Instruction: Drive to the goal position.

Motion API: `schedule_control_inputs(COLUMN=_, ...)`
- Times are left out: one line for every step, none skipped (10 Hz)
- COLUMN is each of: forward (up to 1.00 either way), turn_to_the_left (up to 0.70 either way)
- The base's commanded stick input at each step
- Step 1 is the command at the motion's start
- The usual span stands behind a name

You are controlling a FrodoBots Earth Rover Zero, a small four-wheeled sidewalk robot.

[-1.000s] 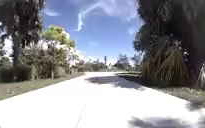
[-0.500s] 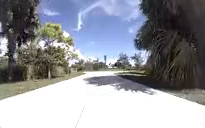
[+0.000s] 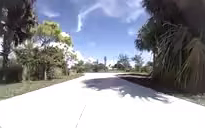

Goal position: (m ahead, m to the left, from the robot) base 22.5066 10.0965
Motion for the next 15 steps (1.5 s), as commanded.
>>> schedule_control_inputs(forward=0.85, turn_to_the_left=0.0)
schedule_control_inputs(forward=0.85, turn_to_the_left=0.0)
schedule_control_inputs(forward=0.85, turn_to_the_left=0.0)
schedule_control_inputs(forward=0.85, turn_to_the_left=0.0)
schedule_control_inputs(forward=0.85, turn_to_the_left=0.0)
schedule_control_inputs(forward=0.85, turn_to_the_left=0.0)
schedule_control_inputs(forward=0.85, turn_to_the_left=0.0)
schedule_control_inputs(forward=0.85, turn_to_the_left=0.0)
schedule_control_inputs(forward=0.85, turn_to_the_left=0.0)
schedule_control_inputs(forward=0.85, turn_to_the_left=0.0)
schedule_control_inputs(forward=0.85, turn_to_the_left=0.0)
schedule_control_inputs(forward=0.85, turn_to_the_left=0.0)
schedule_control_inputs(forward=0.85, turn_to_the_left=0.0)
schedule_control_inputs(forward=0.85, turn_to_the_left=0.0)
schedule_control_inputs(forward=0.85, turn_to_the_left=0.0)
